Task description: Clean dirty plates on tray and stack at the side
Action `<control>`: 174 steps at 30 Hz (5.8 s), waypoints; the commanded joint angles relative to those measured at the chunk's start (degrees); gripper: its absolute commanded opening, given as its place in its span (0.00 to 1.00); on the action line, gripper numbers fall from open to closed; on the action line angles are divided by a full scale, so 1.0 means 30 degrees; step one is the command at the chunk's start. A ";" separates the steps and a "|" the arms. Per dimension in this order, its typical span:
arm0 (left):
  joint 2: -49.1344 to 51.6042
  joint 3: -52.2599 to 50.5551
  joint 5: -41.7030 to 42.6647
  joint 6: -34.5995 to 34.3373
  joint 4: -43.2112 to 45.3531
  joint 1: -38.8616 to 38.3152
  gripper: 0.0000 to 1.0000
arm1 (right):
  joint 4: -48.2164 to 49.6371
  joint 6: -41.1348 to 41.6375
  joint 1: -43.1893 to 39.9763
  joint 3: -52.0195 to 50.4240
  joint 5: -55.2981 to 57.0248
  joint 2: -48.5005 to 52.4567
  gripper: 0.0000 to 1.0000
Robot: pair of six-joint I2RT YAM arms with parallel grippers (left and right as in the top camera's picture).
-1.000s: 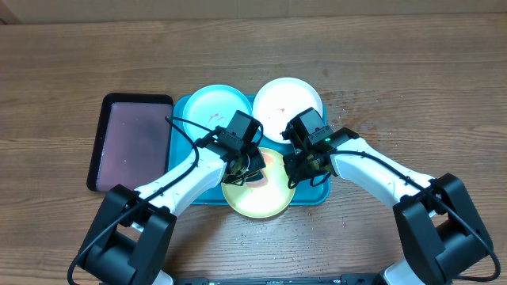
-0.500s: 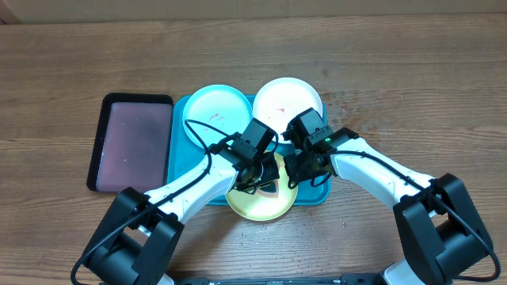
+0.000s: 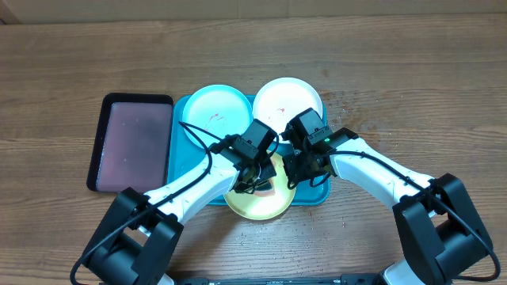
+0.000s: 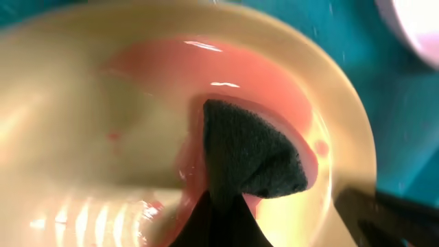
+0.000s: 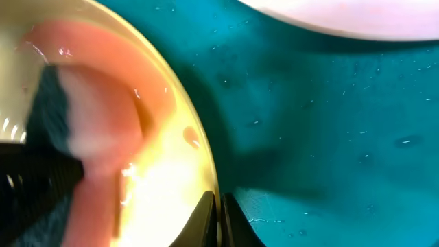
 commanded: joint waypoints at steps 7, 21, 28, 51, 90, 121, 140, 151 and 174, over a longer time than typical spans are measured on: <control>0.0430 0.0517 -0.3264 0.0007 -0.0510 0.1282 0.04 | -0.0036 -0.0051 -0.0051 0.0576 0.0860 0.0044 0.04; 0.0277 0.3184 -0.0896 0.1690 -0.4211 -0.1800 0.04 | -0.0036 -0.0044 -0.0051 0.0576 0.1144 0.0044 0.04; 0.0364 0.2965 -0.2244 -0.0124 -0.4102 -0.2149 0.04 | -0.0036 -0.0051 -0.0051 0.0576 0.1144 0.0036 0.04; 0.1297 0.2397 -0.4685 -0.2652 -0.3781 -0.1851 0.04 | -0.0109 -0.0058 -0.0058 0.0576 0.1151 0.0036 0.04; -0.5377 0.2572 -0.3810 1.1497 -0.5136 0.8320 0.04 | -0.0452 -0.0146 -0.0051 0.0568 -0.1217 0.0036 0.04; 0.0882 0.2572 -0.5042 1.8076 -0.0940 1.4338 0.04 | -0.2419 -0.0211 0.3730 0.6353 1.8025 -0.1370 0.04; 0.2062 0.2572 -0.5020 1.8243 0.0393 1.4870 0.55 | -0.0874 -0.0197 0.8109 0.6390 2.4778 -0.1384 0.04; 0.2149 0.2543 -0.4867 1.8185 0.1617 1.4870 0.56 | -0.0262 -0.0211 0.8109 0.6390 2.4793 -0.1690 0.04; 0.3286 0.3235 -0.4379 1.8637 0.2623 1.4877 0.04 | -0.0423 0.2106 0.6244 0.6390 2.1311 -0.2069 0.04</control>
